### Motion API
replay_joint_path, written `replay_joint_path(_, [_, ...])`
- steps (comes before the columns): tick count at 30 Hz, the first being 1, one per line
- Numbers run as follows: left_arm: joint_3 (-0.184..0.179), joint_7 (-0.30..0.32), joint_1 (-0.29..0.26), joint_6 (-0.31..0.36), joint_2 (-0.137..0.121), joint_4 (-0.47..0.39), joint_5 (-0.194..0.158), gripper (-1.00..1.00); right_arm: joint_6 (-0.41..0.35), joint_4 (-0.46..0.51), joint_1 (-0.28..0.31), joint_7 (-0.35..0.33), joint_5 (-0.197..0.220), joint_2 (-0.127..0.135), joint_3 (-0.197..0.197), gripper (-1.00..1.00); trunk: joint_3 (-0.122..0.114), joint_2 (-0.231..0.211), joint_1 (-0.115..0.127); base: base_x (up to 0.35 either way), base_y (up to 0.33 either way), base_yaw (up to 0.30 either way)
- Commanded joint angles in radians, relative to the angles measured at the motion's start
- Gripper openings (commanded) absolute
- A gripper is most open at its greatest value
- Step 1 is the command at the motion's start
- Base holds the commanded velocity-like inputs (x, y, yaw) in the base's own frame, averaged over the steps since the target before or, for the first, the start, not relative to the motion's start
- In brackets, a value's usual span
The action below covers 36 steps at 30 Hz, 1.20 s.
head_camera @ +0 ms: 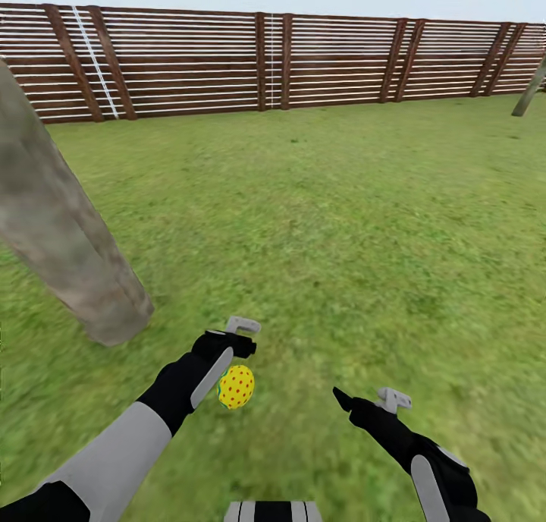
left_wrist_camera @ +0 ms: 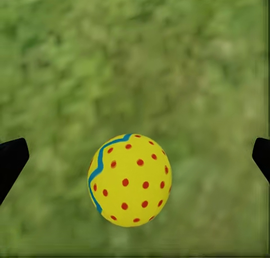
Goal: Take the three Easter eggs out of the wicker basket on the lawn in the garden, then place them on the lawn next to a single tree (choose any tree) so that all three eggs are next to the same tree and none are left in the basket.
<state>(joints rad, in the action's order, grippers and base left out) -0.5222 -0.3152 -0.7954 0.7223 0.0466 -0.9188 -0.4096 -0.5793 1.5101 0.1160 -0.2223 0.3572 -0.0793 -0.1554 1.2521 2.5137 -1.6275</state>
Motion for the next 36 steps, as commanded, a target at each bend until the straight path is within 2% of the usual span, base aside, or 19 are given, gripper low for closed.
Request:
replay_joint_path(1, [-0.002, -0.01, -0.001, 0.002, 0.0, -0.001, -0.011, 1.0, -0.007, 0.001, 0.001, -0.005, 0.002, -0.001, -0.003, 1.0, -0.003, 0.0, 0.001, -0.141, 0.0, 0.0])
replay_joint_path(6, [-0.002, -0.01, -0.001, 0.003, -0.001, -0.001, -0.011, 1.0, -0.007, 0.001, 0.001, -0.006, 0.003, -0.002, 0.0, 1.0, -0.023, -0.001, 0.003, -0.136, 0.009, 0.0])
replay_joint_path(17, [-0.001, -0.01, -0.001, 0.004, 0.001, 0.007, -0.008, 1.0, -0.008, 0.001, 0.001, 0.002, 0.003, -0.002, 0.011, 1.0, -0.065, -0.004, 0.008, -0.284, 0.05, 0.0])
replay_joint_path(24, [0.0, -0.01, -0.001, 0.048, 0.001, 0.008, -0.01, 1.0, -0.008, 0.001, 0.001, 0.005, 0.002, -0.002, 0.011, 1.0, -0.092, -0.005, 0.011, -0.248, 0.008, 0.0])
replay_joint_path(36, [0.006, -0.01, -0.003, 0.074, 0.001, 0.013, -0.015, 1.0, -0.009, 0.001, 0.001, 0.006, 0.002, -0.002, 0.011, 1.0, -0.139, -0.008, 0.017, -0.049, 0.001, 0.0])
